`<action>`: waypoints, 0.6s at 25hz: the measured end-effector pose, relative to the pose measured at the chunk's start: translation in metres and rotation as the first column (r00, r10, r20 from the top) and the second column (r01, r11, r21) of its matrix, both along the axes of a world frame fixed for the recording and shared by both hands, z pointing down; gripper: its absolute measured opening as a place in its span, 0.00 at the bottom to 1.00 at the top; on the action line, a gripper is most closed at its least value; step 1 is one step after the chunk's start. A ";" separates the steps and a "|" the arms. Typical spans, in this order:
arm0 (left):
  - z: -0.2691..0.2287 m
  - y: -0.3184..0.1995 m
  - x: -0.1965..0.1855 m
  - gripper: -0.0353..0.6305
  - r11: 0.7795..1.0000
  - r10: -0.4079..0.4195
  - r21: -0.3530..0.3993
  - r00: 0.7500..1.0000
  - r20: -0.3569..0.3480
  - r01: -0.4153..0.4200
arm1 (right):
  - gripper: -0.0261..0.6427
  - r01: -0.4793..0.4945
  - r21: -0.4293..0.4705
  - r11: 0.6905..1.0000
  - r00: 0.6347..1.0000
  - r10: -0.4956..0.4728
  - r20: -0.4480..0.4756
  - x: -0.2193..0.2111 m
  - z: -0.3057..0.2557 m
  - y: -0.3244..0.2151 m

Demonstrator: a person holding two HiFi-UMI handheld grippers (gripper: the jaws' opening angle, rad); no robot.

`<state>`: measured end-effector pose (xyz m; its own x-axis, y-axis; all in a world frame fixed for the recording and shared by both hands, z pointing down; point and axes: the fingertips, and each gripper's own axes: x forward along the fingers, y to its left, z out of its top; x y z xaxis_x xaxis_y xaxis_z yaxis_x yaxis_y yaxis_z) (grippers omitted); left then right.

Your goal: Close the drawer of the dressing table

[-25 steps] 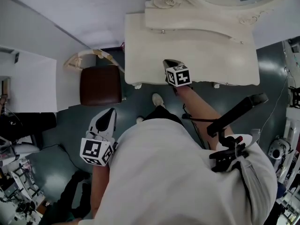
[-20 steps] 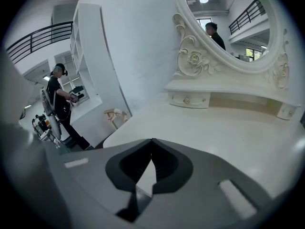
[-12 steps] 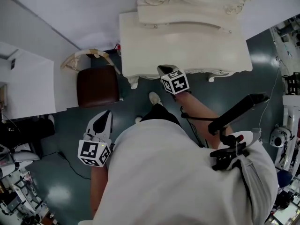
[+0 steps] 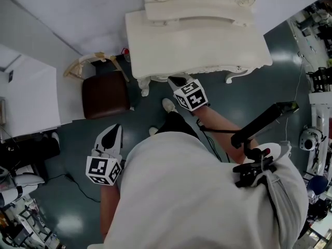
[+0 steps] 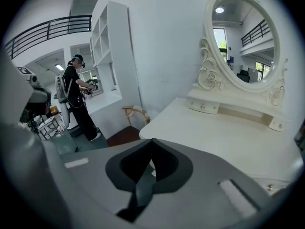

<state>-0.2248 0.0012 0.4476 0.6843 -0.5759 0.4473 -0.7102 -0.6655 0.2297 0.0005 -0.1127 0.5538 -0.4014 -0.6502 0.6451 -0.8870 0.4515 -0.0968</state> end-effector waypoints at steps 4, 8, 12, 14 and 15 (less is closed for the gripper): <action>0.004 0.006 -0.003 0.06 1.000 0.011 -0.002 1.000 -0.001 -0.011 | 0.04 0.012 0.008 1.000 1.000 -0.012 0.002 -0.009 -0.006 0.012; 0.007 0.012 -0.004 0.06 1.000 0.023 -0.001 1.000 -0.001 -0.023 | 0.04 0.020 0.017 1.000 1.000 -0.020 -0.002 -0.013 -0.010 0.021; 0.010 0.018 -0.004 0.06 1.000 0.028 -0.003 1.000 -0.005 -0.028 | 0.04 0.027 0.017 0.999 1.000 -0.027 -0.009 -0.015 -0.011 0.031; 0.011 0.020 -0.002 0.06 1.000 0.030 -0.004 1.000 -0.008 -0.030 | 0.04 0.031 0.017 0.999 0.999 -0.031 -0.011 -0.016 -0.013 0.035; 0.012 0.022 -0.001 0.06 0.999 0.032 -0.005 0.999 -0.009 -0.032 | 0.04 0.033 0.019 0.999 0.999 -0.032 -0.013 -0.016 -0.014 0.037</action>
